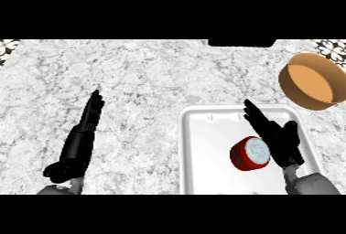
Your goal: Pick the can from the tray and place it in the pot
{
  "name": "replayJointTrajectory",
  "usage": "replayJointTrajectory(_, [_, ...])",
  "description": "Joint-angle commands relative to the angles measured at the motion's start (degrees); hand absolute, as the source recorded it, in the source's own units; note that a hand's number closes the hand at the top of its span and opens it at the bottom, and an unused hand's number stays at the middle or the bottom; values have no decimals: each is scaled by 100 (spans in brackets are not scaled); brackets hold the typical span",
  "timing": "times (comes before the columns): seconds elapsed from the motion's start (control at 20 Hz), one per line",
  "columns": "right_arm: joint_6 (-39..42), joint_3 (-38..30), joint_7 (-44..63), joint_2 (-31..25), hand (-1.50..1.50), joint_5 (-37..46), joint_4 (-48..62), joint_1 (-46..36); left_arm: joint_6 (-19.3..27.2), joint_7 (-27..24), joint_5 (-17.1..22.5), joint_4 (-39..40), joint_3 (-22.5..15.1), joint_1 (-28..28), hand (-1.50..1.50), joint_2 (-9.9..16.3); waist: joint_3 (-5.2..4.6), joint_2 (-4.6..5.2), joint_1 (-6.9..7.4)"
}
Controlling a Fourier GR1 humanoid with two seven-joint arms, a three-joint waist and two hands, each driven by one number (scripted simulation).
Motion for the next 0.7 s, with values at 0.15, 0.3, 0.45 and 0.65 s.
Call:
replayJointTrajectory(0.15, [2034,-915,-771,-726,150,-1353,-650,-1071,-47,181,427,-68,646,-449,0,81,220,36,139])
replayJointTrajectory(0.3, [1932,-987,-1107,-2130,150,495,-871,-1645,-23,268,499,-2,617,-363,0,6,95,-155,99])
replayJointTrajectory(0.45, [2635,-1786,-2688,-2175,-150,0,361,-1211,-205,821,950,-45,1153,-978,0,266,239,132,68])
replayJointTrajectory(0.65, [3362,-1839,-4782,-2431,-150,529,429,-677,-199,890,939,30,1134,-952,0,251,237,75,-21])
